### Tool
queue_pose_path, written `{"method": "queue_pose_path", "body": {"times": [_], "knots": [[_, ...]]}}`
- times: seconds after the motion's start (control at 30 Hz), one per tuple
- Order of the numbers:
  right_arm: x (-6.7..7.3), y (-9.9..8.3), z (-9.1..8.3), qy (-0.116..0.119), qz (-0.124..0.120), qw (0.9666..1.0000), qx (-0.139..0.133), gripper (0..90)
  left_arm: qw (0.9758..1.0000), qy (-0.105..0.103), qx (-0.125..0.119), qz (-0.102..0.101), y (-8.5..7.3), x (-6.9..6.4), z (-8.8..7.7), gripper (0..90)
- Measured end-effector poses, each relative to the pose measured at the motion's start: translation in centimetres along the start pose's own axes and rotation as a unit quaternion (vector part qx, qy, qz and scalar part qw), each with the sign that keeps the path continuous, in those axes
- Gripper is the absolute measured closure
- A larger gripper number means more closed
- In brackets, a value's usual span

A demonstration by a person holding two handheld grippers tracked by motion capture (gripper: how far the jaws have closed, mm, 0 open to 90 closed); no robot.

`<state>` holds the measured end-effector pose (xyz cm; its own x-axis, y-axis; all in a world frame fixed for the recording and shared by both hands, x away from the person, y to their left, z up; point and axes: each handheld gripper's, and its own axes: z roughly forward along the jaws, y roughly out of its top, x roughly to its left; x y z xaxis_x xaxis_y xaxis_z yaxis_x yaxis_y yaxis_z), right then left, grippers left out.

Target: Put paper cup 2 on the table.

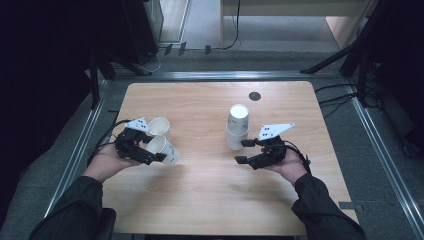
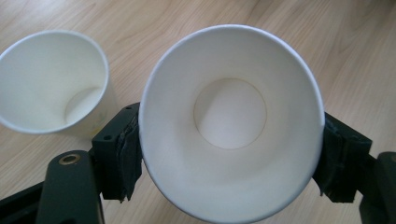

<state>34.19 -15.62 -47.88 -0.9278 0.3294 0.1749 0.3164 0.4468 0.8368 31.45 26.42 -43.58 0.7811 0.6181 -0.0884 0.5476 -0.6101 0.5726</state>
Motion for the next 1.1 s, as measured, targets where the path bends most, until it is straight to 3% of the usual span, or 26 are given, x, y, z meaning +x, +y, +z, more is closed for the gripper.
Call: {"method": "queue_pose_path", "body": {"times": [0.4, 0.6, 0.8, 1.1], "knots": [[-0.1, 0.0, 0.0, 0.000, 0.003, 1.0000, 0.001, 32.2, 0.9989, 0.017, 0.041, 0.010, -1.0, 0.6, 0.0, 22.7], [-0.1, 0.0, 0.1, -0.001, 0.002, 1.0000, 0.003, 32.2, 0.9962, 0.044, 0.073, 0.020, -1.2, 0.7, 1.0, 22.6], [-0.1, 0.0, 0.0, -0.003, 0.006, 1.0000, 0.002, 32.3, 0.9955, 0.050, 0.079, 0.012, -0.8, 1.2, 1.7, 22.6], [-0.1, 0.0, 0.0, -0.004, 0.006, 1.0000, 0.001, 32.3, 0.9935, 0.058, 0.096, 0.020, -0.7, 1.3, 2.3, 22.5]]}}
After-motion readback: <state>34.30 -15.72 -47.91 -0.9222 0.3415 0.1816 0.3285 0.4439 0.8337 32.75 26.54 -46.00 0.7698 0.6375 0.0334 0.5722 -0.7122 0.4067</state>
